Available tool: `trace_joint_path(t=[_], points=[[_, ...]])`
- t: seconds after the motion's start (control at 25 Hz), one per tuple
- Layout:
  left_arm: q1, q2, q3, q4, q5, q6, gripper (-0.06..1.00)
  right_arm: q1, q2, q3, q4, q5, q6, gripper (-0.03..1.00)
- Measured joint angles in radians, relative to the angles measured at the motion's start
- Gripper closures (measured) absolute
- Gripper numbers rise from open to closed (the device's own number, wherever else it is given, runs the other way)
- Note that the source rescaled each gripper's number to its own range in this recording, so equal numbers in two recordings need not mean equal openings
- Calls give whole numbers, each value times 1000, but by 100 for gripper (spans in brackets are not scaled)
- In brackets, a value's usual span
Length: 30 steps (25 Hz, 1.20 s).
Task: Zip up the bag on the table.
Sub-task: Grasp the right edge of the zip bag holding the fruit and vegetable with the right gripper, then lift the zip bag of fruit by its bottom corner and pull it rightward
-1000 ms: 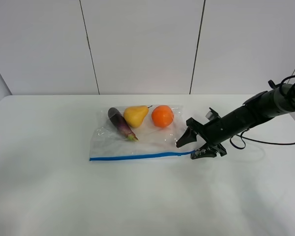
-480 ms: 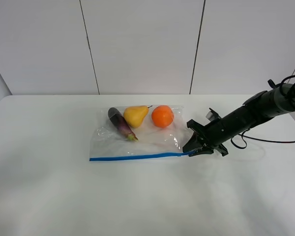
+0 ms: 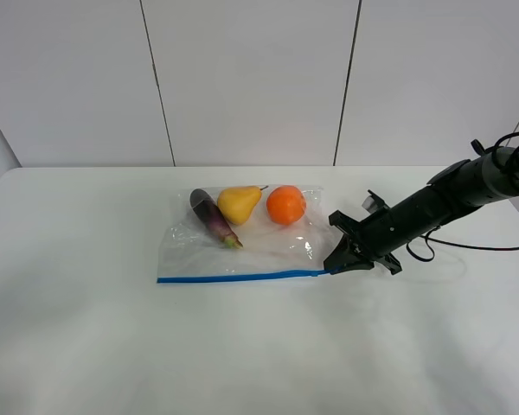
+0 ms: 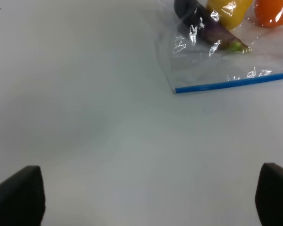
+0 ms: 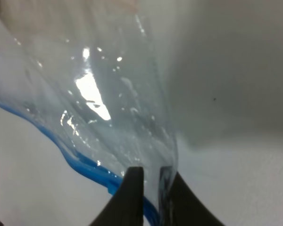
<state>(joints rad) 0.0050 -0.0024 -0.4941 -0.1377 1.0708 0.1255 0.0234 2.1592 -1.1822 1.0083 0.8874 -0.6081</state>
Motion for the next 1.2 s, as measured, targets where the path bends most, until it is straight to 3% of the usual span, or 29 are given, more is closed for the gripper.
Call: trace_joint_path(t=[0.4,0.64,0.96,1.2], points=[[0,0,0,0,0,0,-6,0,0,0,-1,8,-19,85],[0,0,0,0,0,0,-6,0,0,0,-1,8,-22,96],[0,0,0,0,0,0,-6,0,0,0,2,12,-31,97],[0,0,0,0,0,0,-6,0,0,0,100,90,-92,97]])
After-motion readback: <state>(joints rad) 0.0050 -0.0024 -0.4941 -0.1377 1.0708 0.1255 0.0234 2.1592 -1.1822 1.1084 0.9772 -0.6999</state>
